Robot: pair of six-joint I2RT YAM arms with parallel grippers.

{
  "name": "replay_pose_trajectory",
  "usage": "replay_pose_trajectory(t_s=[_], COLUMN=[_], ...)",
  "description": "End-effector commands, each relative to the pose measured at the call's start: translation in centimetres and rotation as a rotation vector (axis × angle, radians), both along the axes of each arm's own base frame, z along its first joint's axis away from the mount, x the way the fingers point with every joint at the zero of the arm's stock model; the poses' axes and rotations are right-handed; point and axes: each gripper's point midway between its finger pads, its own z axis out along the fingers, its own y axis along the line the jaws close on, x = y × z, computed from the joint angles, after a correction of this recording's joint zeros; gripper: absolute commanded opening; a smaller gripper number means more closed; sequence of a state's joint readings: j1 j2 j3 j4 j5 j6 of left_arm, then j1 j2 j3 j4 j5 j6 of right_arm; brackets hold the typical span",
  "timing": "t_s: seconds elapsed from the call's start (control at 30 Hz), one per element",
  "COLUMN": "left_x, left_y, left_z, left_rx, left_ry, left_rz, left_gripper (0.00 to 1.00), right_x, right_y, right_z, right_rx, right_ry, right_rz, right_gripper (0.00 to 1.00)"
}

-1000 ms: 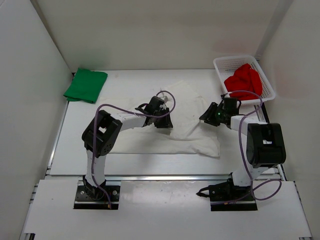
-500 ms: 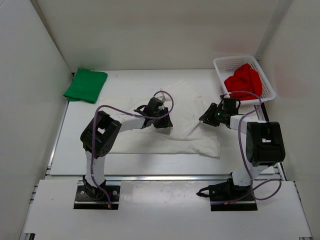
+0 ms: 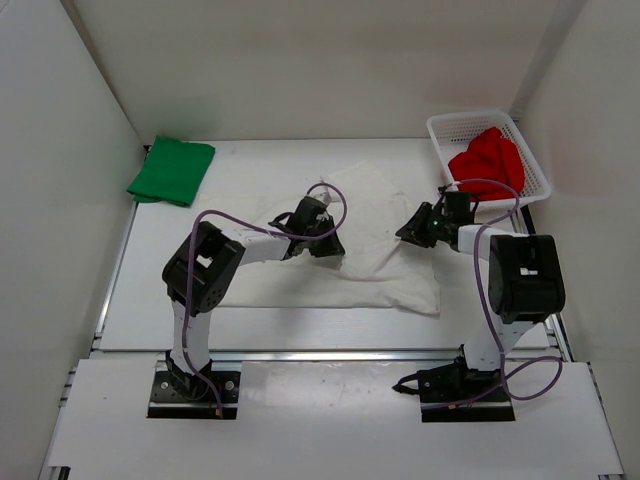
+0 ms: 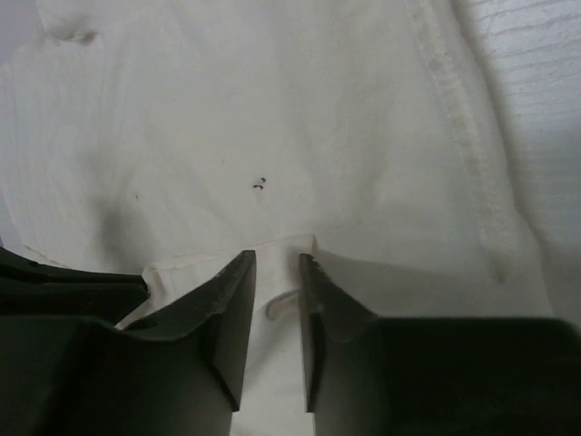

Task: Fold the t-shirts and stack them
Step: Fold the flattened tshirt in 1/3 of the way

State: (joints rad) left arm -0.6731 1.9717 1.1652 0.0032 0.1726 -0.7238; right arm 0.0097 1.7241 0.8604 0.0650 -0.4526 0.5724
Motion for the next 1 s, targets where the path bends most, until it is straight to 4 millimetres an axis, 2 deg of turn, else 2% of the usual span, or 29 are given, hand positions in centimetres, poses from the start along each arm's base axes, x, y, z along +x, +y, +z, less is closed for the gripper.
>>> replay_pose_trajectory(t_s=[0.0,0.1,0.17,0.3,0.43,0.5,0.57,0.6,0.7,0.83,0.93,0.97], left_x=[0.5,0.5,0.5,0.4,0.5,0.3,0.6,0.4,0.6,0.7,1.8,2.1], left_y=[-0.1,-0.3,-0.3,-0.3,-0.2,-0.6,0.0,-0.4,-0.2,0.1,0.5,1.0], left_z=[1.3,1.9,2.1,1.7,2.5,2.9,3.0,3.2,3.7,4.5,6.0,5.7], left_rx=[-0.051,-0.073,-0.082,-0.089,-0.110,-0.120,-0.125,-0.132,-0.139,-0.160,-0.173,-0.163], left_ry=[-0.023,-0.030,-0.031,-0.017,-0.037,-0.043,-0.038,-0.039,-0.049,-0.056,-0.087,-0.083], left_rz=[0.014,0.016,0.018,0.018,0.032,0.018,0.034,0.022,0.029,0.038,0.054,0.069], left_gripper=[0.21,0.20,0.19,0.13,0.12,0.12,0.10,0.09,0.04,0.00,0.00,0.01], right_x=[1.7,1.8,1.4,0.9,0.8,1.3,1.4,1.7,2.0,2.6,3.4,3.6], right_y=[0.0,-0.4,-0.5,-1.2,0.2,0.5,0.7,1.0,0.8,0.9,0.9,1.0], right_z=[1.4,1.0,1.0,0.6,0.0,0.6,0.7,1.1,1.7,3.3,4.7,5.0], right_rx=[0.013,-0.027,-0.039,-0.060,-0.020,-0.005,0.009,0.010,0.017,0.055,0.051,0.052], right_ry=[-0.049,-0.022,-0.030,-0.030,0.002,-0.016,-0.016,-0.026,-0.037,-0.096,-0.135,-0.150], right_rz=[0.004,-0.018,-0.027,-0.070,-0.009,-0.006,0.000,0.006,0.006,0.003,0.015,0.021], right_gripper=[0.27,0.35,0.36,0.34,0.26,0.19,0.13,0.07,0.00,0.00,0.00,0.01])
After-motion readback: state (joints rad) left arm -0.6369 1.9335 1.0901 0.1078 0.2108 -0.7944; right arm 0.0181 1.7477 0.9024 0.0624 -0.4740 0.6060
